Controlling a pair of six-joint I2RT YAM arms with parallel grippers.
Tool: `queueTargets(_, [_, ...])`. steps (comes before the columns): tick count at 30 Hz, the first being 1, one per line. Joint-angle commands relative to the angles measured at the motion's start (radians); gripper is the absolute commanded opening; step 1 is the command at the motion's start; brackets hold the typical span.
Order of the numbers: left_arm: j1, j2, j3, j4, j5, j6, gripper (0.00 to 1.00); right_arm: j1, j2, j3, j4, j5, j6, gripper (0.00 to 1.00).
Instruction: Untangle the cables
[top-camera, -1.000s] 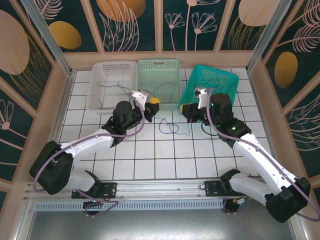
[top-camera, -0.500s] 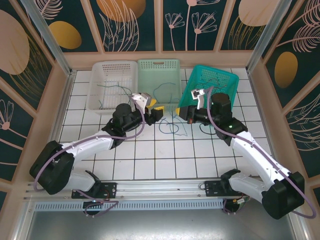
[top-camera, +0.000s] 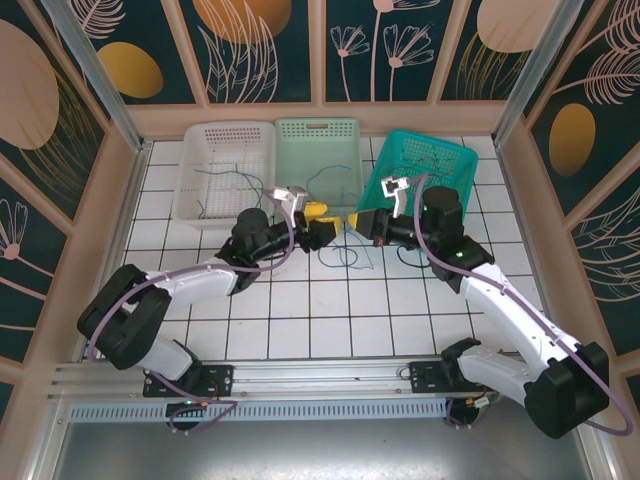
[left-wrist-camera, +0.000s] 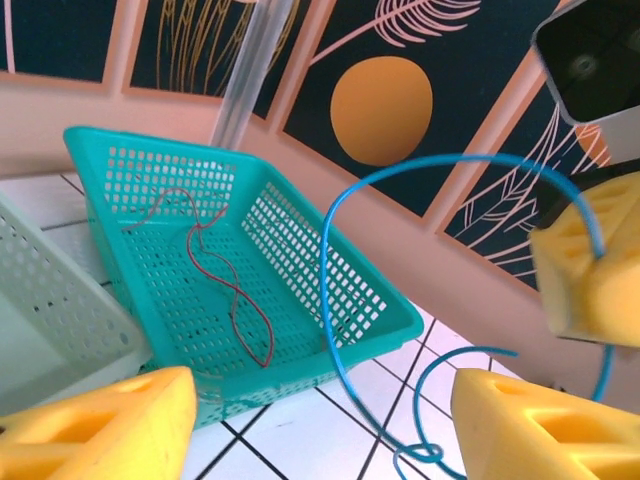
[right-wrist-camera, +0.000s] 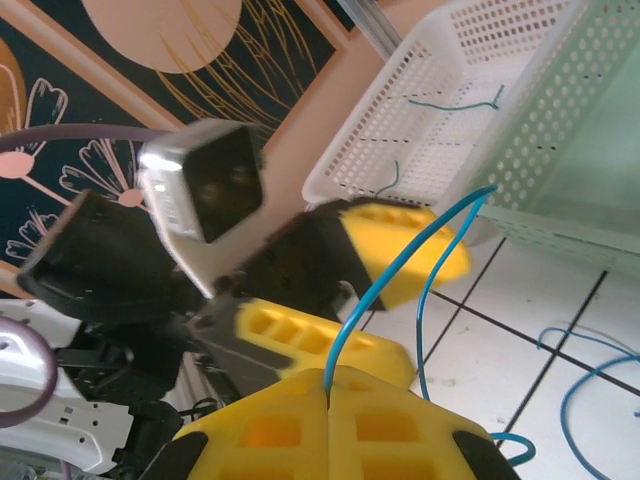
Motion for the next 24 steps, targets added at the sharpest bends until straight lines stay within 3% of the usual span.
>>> queueTargets(1, [-0.001, 0.035, 0.043, 0.046, 0.055, -0.036, 0.61, 0.019, -0.013, -0.011, 0.081, -0.034, 0.014, 0.00])
queueTargets(11, [0.001, 0.024, 0.052, 0.017, -0.004, 0.012, 0.42, 0.032, -0.020, -0.022, 0.050, -0.056, 0.024, 0.00])
queueTargets(14, [0.000, 0.011, 0.051, -0.006, -0.019, 0.035, 0.27, 0.032, -0.031, -0.033, 0.050, -0.064, 0.034, 0.00])
queueTargets(17, [-0.001, -0.011, 0.052, -0.076, -0.089, 0.088, 0.13, 0.020, -0.040, -0.042, 0.058, -0.107, 0.057, 0.00])
queueTargets(24, [-0.001, -0.068, 0.040, -0.221, -0.326, 0.218, 0.03, 0.000, -0.028, -0.067, 0.055, -0.209, 0.130, 0.00])
